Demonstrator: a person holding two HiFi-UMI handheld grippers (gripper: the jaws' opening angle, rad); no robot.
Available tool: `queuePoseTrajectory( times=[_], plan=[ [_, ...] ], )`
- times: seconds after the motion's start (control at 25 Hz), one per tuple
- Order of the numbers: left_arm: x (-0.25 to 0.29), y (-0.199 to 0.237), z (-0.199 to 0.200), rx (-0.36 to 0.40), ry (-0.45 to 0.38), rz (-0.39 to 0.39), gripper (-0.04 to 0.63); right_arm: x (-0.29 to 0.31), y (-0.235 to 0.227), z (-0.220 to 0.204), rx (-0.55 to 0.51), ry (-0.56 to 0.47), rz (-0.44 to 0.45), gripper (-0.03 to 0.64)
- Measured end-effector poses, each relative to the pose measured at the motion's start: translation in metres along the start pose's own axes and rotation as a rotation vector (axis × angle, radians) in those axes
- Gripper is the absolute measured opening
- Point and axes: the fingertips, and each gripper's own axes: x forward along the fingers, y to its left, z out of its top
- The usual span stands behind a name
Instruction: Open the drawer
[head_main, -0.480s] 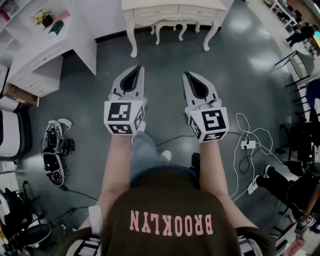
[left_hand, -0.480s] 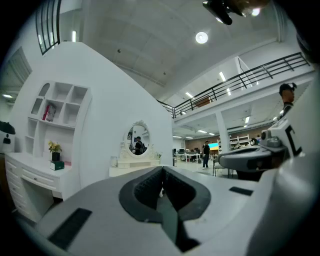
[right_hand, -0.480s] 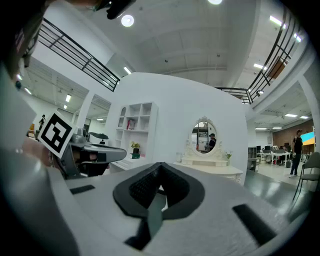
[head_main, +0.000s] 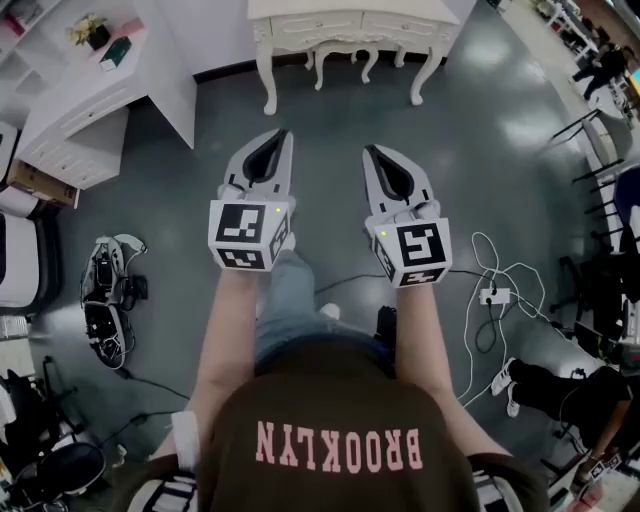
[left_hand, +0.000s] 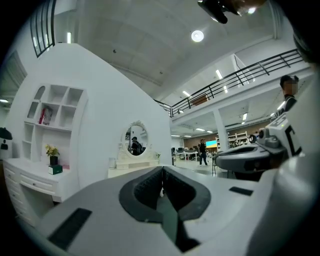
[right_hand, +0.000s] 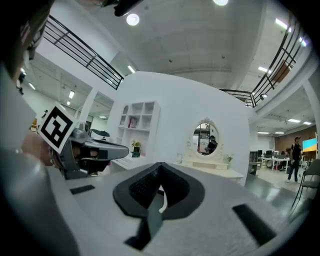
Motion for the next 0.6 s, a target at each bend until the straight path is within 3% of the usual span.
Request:
queuePoseTrajectory(
  times=[0.28, 0.6],
  plan=[
    [0.056, 0.036, -0.016, -0.006, 0.027, -0.026, 0.005, 0.057, -0.026, -0.013, 0.001, -0.001, -0.033, -0.003],
    [0.171, 0.104, -0.027, -0.031, 0.041, -0.049, 0.006, 0.175, -0.080, -0.023, 0.025, 0.015, -0.047, -0.003]
  ],
)
